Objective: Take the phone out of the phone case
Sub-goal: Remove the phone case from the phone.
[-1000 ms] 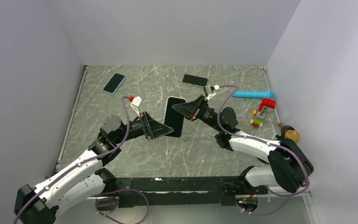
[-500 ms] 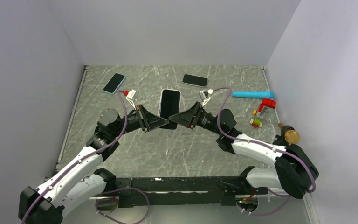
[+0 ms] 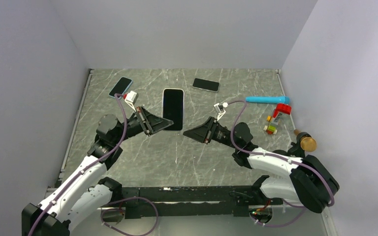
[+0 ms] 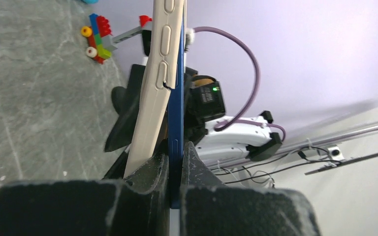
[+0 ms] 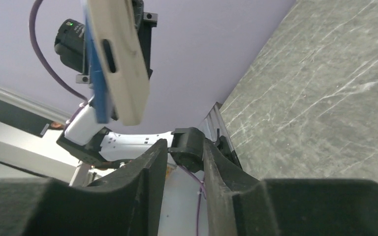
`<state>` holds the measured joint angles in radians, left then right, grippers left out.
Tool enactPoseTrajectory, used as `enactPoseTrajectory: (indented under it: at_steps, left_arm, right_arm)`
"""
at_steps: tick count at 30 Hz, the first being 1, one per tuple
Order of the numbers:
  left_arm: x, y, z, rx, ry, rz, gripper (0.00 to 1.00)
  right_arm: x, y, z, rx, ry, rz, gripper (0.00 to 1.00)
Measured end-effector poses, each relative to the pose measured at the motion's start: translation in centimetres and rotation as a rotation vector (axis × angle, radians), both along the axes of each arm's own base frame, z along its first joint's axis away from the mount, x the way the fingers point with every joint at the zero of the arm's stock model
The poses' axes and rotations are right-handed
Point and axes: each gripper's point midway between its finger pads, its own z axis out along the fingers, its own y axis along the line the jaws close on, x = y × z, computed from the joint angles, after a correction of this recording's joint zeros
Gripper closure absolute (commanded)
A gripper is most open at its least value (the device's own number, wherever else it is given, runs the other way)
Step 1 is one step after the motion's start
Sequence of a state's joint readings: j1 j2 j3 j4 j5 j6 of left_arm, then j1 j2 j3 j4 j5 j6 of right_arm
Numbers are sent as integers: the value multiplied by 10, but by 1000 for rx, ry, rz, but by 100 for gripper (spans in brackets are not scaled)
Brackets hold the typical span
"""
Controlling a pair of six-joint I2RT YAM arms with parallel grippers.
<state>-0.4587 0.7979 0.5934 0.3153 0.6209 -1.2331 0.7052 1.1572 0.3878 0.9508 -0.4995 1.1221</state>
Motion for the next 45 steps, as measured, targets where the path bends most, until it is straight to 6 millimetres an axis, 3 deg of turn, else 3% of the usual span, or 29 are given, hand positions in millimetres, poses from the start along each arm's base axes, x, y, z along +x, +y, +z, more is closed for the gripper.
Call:
enactPoseTrajectory:
  at_steps: [5, 11, 18, 30, 41, 45]
  left_arm:
    - [-6, 0, 9, -50, 2, -26, 100]
    - [-8, 0, 5, -55, 22, -29, 100]
    - [-9, 0, 8, -70, 19, -34, 100]
    - [-12, -1, -2, -71, 43, -53, 100]
    - [-18, -1, -3, -104, 38, -79, 100]
    - [-18, -1, -10, -98, 52, -81, 100]
  right_arm:
    - [-5, 12, -3, 3, -8, 55, 63]
    - [-17, 16, 12, 52, -69, 93, 59]
    - [-23, 18, 18, 72, -100, 107, 67]
    - [-22, 19, 30, 89, -147, 105, 67]
    - [-17, 26, 36, 79, -159, 101, 76]
    - [-17, 27, 31, 60, -152, 102, 87]
